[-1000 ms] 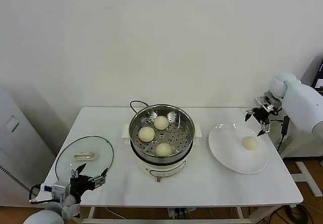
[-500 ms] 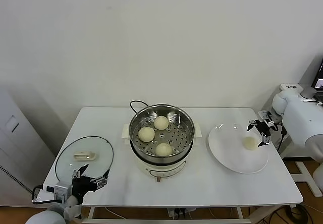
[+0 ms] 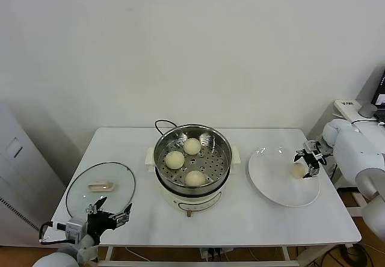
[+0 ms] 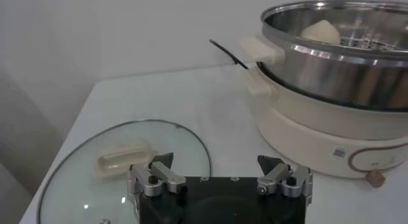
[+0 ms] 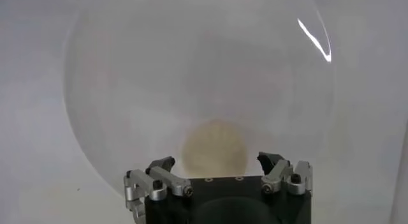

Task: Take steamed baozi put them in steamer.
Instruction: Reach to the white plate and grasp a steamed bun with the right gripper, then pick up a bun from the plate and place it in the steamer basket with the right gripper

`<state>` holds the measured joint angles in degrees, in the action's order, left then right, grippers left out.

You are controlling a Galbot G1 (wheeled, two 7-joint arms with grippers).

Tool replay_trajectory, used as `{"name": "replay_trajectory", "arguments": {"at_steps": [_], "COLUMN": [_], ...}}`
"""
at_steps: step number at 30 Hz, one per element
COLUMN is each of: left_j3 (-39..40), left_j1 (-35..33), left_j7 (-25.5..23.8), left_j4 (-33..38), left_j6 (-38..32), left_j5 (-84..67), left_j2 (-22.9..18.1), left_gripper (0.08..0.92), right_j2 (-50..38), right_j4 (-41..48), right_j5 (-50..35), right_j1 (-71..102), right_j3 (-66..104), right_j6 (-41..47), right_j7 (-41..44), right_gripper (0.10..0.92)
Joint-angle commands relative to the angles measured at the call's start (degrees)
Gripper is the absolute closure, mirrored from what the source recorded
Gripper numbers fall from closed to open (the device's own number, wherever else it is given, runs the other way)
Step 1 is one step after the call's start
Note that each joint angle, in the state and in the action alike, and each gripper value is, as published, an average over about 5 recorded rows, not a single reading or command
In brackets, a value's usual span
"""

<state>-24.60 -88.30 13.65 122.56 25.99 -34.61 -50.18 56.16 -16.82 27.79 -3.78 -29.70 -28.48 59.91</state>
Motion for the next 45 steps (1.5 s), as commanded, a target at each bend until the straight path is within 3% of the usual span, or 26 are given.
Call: {"name": "replay_trajectory", "arguments": {"at_steps": [1,9,12,18,26,34,45], "left_j3": [0.2,-0.2,-0.4,-0.8,-0.8,-0.4,-0.5], "left_j1": [0.0,-0.4,-0.7,-1.2,-1.3,-1.1,-1.5], "left_j7": [0.0,0.0,0.1,0.4,0.5,0.5,0.5], "left_j4": [0.3,0.6,0.8,1.3,1.7,2.0,2.0], "left_j6": [0.0,0.0,0.1,0.5,0.5,0.5,0.3], "left_j5": [0.2,0.2,0.5,1.4,1.6,1.7,1.8], "left_j2": [-0.1,-0.1,-0.3,-1.1,-1.2,-1.3,-1.2], "left_gripper": [0.177,0.177,0.177,0.177,0.177,0.177,0.177], "right_j2": [0.7,0.7,-0.8,-8.6,-16.8,-15.5,-7.5], "right_j4": [1.9,1.2,-1.8,-18.3,-40.4,-53.7,-60.0], "right_j5": [2.0,-0.3,-5.5,-31.4,-54.4,-69.0,-79.3], "right_j1": [0.8,0.5,-0.5,-10.4,-35.3,-51.8,-53.5], "right_j3": [3.2,2.8,-1.1,-25.0,-55.7,-71.5,-72.5], "right_j6": [0.3,1.0,2.4,11.2,24.0,32.9,42.9], "right_j7": [-1.2,0.2,2.2,7.2,7.4,3.8,-4.7], "right_gripper": [0.416,0.643,0.691,0.702,0.701,0.702,0.703]}}
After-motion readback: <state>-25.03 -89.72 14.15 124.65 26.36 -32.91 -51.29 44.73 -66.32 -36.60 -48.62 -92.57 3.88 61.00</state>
